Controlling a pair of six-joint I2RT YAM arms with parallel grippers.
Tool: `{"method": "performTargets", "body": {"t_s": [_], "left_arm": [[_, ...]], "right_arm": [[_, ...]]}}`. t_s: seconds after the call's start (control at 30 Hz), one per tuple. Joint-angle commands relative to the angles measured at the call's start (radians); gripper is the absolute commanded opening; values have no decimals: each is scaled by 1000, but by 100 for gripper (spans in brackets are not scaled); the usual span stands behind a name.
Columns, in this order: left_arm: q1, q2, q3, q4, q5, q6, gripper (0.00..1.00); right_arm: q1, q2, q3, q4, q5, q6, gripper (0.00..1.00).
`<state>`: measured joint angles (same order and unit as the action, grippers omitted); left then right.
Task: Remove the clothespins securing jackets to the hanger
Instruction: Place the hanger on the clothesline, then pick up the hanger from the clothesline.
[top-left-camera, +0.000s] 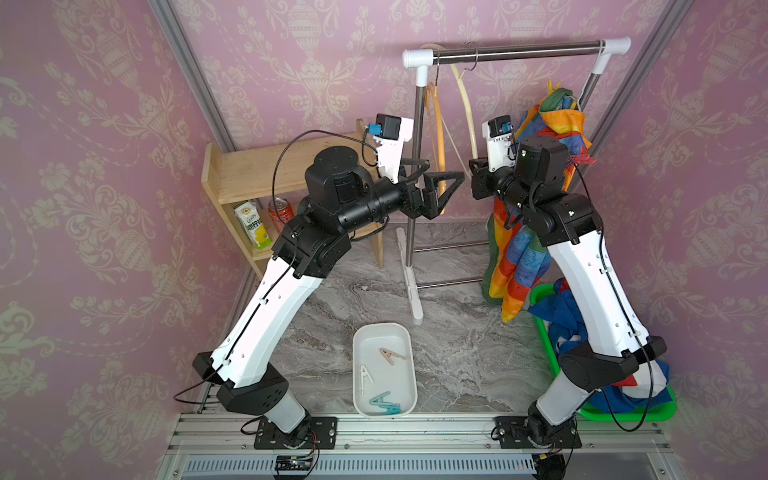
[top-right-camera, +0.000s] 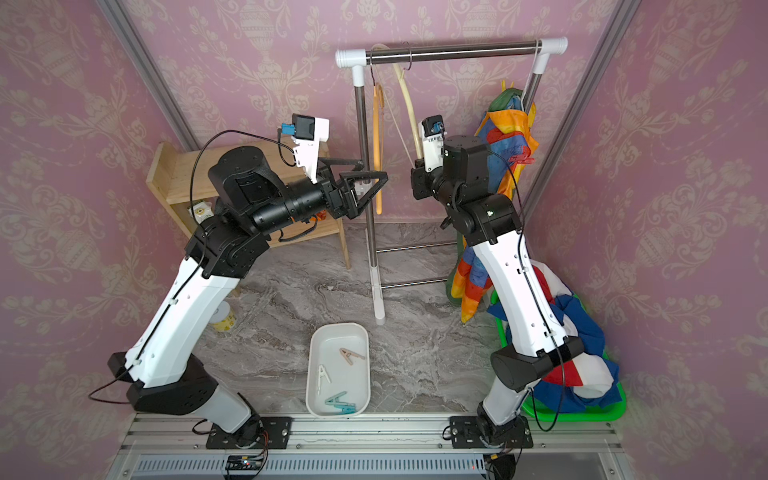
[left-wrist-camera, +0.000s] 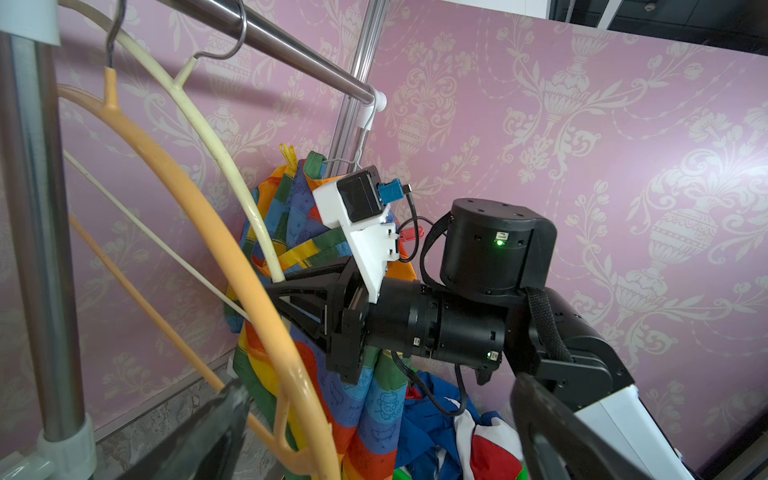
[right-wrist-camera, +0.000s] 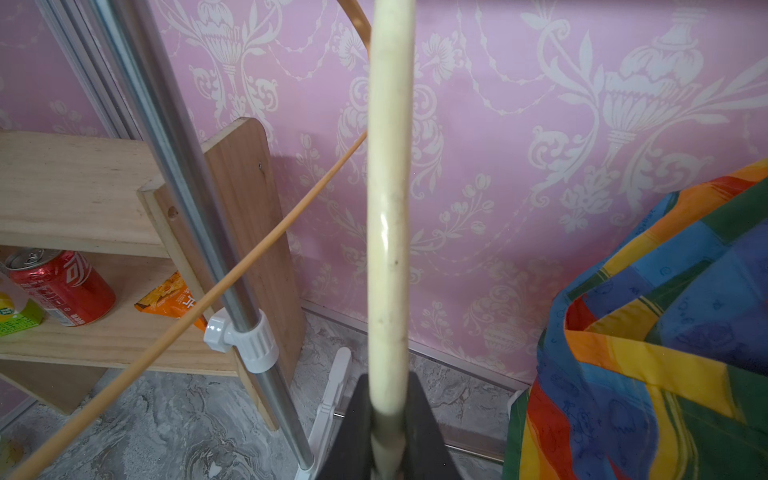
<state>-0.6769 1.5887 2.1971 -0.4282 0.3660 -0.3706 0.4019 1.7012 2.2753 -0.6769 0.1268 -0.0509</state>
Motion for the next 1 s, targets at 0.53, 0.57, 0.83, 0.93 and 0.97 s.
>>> {"method": "performTargets", "body": {"t_s": [0.53,0.57,0.83,0.93,0.97], "left_arm": [[10,10,-13,101,31,21,99],[11,14,-14,107,36,17,99],[10,62,38,114,100,10,99],[7,74,64,97,109,26,99],[6,74,69,91,109,32,99]], "right_arm": [[0,-484,-427,34,232,83,54],[-1,-515,-436,23,263,74,56],[-100,-669,-531,-12,449,94,74],[-190,-655,-536,-28,449,98,84],[-222,-647,-533,-33,433,103,85]]}}
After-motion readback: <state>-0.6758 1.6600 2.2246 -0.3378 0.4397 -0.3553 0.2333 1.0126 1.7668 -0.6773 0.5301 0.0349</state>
